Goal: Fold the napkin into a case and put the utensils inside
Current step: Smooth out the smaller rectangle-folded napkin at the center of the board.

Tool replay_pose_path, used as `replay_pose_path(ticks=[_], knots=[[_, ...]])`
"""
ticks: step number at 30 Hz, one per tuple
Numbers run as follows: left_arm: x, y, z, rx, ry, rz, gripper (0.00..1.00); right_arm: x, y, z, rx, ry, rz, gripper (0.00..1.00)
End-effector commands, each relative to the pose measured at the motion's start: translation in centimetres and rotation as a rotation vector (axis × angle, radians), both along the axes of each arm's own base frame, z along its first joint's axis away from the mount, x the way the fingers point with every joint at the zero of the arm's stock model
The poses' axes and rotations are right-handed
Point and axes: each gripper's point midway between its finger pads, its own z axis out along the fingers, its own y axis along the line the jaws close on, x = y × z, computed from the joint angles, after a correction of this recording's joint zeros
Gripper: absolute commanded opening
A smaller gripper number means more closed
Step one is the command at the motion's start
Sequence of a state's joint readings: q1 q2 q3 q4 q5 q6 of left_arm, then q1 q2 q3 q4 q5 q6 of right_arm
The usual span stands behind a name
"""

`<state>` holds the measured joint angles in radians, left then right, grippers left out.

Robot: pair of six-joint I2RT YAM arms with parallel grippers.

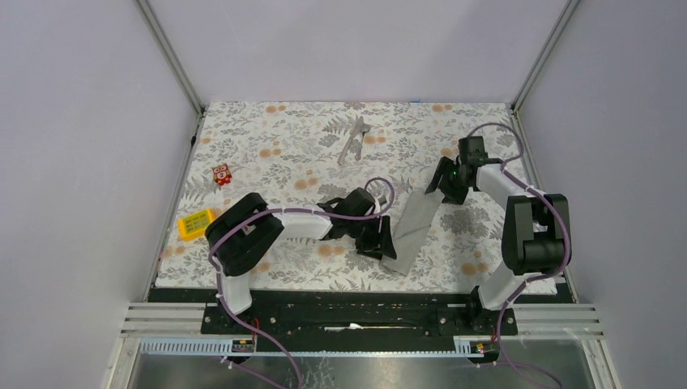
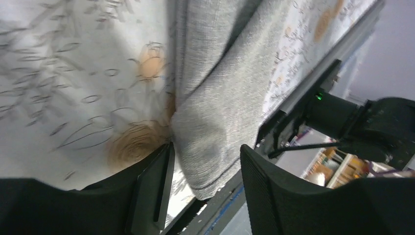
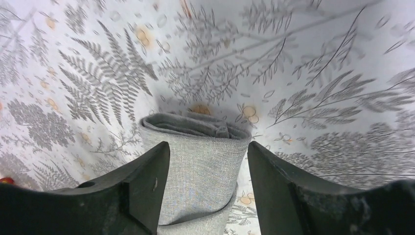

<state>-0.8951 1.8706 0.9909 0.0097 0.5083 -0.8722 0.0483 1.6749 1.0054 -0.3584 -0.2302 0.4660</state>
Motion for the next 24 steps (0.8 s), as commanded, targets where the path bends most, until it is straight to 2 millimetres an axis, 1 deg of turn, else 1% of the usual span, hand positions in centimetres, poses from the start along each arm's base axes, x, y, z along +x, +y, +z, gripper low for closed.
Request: replay_pose_path(ticks=[1,2,3,4,5,6,8,10,11,12,13,16,19,21,23,24], knots=[[1.8,1.5,2.7,0.031,-0.120,0.070,0.59,0.8,-3.3,3.2,-0.194,-0.047,0.029,0.69],[1.9,1.9,3.4,0.035,-0.145,0.073,0.60,0.4,-3.4,3.9,-0.203,-0.057,0.045,0.72],[1.7,2.2,4.1,0.033,-0.160,0.072,0.60,0.0,-2.8,4.7,-0.170,-0.081,0.073,0.76],[1.6,2.2,5.0,0.012,-0.170,0.069,0.60,-0.2,-1.4,5.4,-0.097,-0.110,0.110,0.80],[1.4,2.1,5.8,-0.016,-0.169,0.064,0.59,-0.1,0.6,6.3,0.009,-0.161,0.155,0.82],[1.1,1.8,6.4,-0.046,-0.160,0.059,0.57,-0.4,2.8,7.1,0.139,-0.182,0.208,0.82],[0.8,1.0,7.8,-0.119,-0.151,0.047,0.54,-0.8,6.6,8.3,0.387,-0.196,0.296,0.82],[0.5,-0.1,8.6,-0.190,-0.140,0.019,0.50,-0.8,8.9,9.2,0.592,-0.212,0.336,0.81],[0.2,-0.8,8.6,-0.215,-0.123,-0.005,0.46,-0.8,9.6,9.4,0.661,-0.214,0.344,0.81],[-0.2,-1.3,8.2,-0.227,-0.099,-0.026,0.42,-0.5,9.9,9.5,0.702,-0.229,0.349,0.81],[-0.6,-1.7,7.7,-0.234,-0.083,-0.046,0.41,-0.4,10.1,9.2,0.728,-0.230,0.348,0.81],[-1.3,-2.0,5.3,-0.211,-0.057,-0.047,0.36,-0.2,10.4,7.7,0.759,-0.208,0.346,0.81],[-1.9,-0.9,1.6,-0.152,-0.029,0.011,0.34,-0.1,10.2,4.6,0.741,-0.164,0.318,0.81],[-2.6,0.0,-0.6,-0.103,-0.021,0.020,0.34,-0.3,10.2,3.0,0.750,-0.144,0.296,0.81],[-3.1,0.6,-1.8,-0.070,-0.024,0.014,0.34,-0.3,10.1,1.9,0.736,-0.127,0.291,0.81],[-3.2,0.8,-2.2,-0.058,-0.026,0.013,0.34,-0.2,9.9,1.3,0.710,-0.115,0.285,0.81]])
